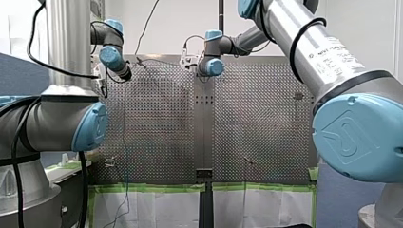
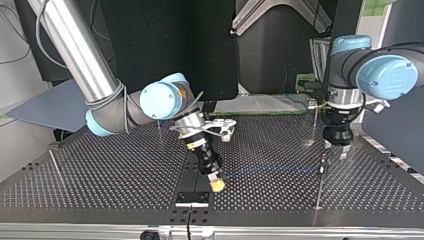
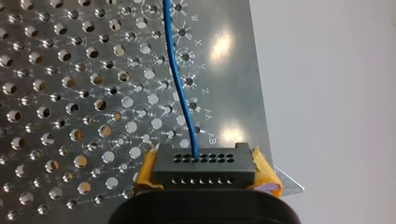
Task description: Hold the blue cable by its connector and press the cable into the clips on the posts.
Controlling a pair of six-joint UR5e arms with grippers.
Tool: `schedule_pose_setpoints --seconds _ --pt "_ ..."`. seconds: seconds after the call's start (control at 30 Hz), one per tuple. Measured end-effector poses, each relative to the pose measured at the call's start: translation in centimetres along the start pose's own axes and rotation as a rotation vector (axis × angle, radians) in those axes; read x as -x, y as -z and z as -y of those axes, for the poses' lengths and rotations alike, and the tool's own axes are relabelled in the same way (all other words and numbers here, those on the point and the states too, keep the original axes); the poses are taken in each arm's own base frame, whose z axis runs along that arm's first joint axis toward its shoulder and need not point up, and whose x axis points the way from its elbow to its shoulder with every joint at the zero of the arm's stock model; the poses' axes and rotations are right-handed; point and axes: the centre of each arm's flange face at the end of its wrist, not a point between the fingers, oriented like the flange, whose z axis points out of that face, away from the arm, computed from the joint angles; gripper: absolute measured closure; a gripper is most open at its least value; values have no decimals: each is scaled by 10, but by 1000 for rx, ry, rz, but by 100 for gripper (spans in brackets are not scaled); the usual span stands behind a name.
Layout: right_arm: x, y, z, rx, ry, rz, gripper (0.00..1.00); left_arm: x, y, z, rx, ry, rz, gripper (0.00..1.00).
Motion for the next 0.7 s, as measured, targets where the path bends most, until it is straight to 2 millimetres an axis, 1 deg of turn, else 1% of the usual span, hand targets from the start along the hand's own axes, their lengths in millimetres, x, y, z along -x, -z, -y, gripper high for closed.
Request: schedule_pose_setpoints --seconds 0.1,0.23,0.33,0.57,0.7 --pt "0 0 1 -1 0 1 100 -4 15 0 0 -2 -29 0" --pt "0 0 2 -2 -1 2 100 -1 31 3 -6 -13 -47 0" --pt "0 0 3 -3 -1 2 100 7 42 7 -11 -35 -46 0" --pt "1 1 3 -4 -2 6 100 39 61 20 -45 -98 7 0" --pt "1 1 4 -4 -2 8 100 48 69 27 -80 -132 23 0"
